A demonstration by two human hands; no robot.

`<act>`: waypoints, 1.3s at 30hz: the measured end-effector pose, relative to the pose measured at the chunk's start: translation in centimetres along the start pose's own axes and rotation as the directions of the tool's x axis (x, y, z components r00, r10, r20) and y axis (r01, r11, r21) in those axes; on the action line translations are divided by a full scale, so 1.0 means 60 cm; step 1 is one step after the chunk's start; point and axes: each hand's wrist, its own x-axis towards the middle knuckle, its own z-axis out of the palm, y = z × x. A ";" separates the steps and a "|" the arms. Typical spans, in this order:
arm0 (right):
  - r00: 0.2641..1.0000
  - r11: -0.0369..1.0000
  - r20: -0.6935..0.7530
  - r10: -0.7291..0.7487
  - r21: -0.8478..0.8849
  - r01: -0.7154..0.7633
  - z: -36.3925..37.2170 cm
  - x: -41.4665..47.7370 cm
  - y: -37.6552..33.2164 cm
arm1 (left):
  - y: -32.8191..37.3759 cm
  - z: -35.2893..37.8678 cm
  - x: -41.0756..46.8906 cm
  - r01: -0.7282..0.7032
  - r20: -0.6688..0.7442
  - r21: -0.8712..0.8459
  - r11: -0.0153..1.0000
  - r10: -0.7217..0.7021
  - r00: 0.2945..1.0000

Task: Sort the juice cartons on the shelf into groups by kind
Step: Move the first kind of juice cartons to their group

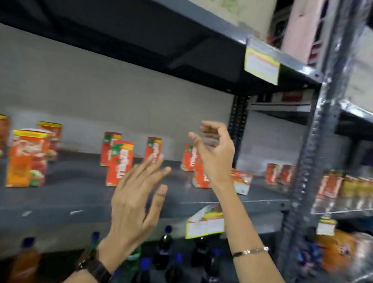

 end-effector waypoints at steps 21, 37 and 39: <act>0.861 0.627 -0.169 0.480 -0.621 -0.471 -0.169 -0.008 0.218 | 0.048 0.202 -0.052 -0.075 0.296 0.166 0.983 0.023 0.955; 0.928 0.914 -0.114 0.354 0.251 -0.318 -0.134 -0.078 0.140 | 0.006 0.072 -0.048 0.022 0.178 0.126 0.992 -0.045 0.983; 0.931 0.889 -0.044 0.361 0.318 -0.330 -0.112 -0.080 0.113 | -0.007 0.039 -0.047 0.031 0.165 0.148 0.989 -0.056 0.985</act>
